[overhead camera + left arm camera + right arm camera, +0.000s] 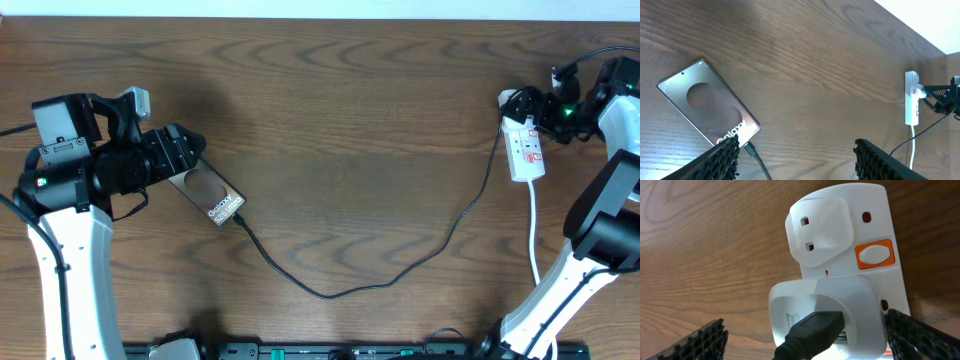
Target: Plug charger to phone and switch on socket
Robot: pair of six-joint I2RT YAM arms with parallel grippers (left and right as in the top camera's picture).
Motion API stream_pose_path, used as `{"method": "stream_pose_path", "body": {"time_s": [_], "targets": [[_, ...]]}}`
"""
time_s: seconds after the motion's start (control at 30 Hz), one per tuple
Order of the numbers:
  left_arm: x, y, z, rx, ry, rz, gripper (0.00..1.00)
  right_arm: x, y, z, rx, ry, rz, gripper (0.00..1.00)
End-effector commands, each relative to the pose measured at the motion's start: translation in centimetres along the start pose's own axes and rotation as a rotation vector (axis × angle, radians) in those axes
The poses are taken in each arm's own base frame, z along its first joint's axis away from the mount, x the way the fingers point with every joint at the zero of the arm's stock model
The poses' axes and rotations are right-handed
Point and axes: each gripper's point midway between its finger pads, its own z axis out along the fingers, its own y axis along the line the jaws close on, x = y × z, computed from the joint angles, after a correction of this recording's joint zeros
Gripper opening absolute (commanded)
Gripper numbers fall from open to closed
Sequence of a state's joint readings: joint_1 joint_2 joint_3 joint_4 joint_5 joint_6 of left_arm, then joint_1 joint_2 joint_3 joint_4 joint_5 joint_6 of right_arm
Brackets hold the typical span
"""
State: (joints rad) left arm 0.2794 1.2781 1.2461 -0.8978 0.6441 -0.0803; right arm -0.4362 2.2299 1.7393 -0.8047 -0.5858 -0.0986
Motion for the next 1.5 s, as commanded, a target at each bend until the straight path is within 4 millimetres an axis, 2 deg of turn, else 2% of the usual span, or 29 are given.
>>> {"method": "stream_pose_path", "body": {"time_s": [0.0,0.2,0.47,0.97,1.13,1.47], "targets": [[0.2,0.0,0.0,-0.007,0.007,0.027,0.72,-0.8,0.5,-0.1,0.009,-0.014,-0.022,0.99],[0.2,0.0,0.0,-0.007,0.008,0.027,0.72,-1.2,0.9,-0.9,0.009,-0.008,-0.011,0.99],[0.2,0.0,0.0,-0.007,0.007,0.027,0.72,-0.3,0.2,-1.0,0.058,0.030,0.010,0.99],[0.2,0.0,0.0,-0.008,0.007,0.027,0.73,0.4,0.7,-0.9,0.035,0.056,0.032,0.99],[0.2,0.0,0.0,-0.007,0.007,0.027,0.73,0.5,1.4,-0.5,-0.010,0.057,0.035,0.99],[0.2,0.0,0.0,-0.008,0.007,0.036,0.72,2.0,0.7,2.1,-0.020,0.120,0.111,0.98]]}}
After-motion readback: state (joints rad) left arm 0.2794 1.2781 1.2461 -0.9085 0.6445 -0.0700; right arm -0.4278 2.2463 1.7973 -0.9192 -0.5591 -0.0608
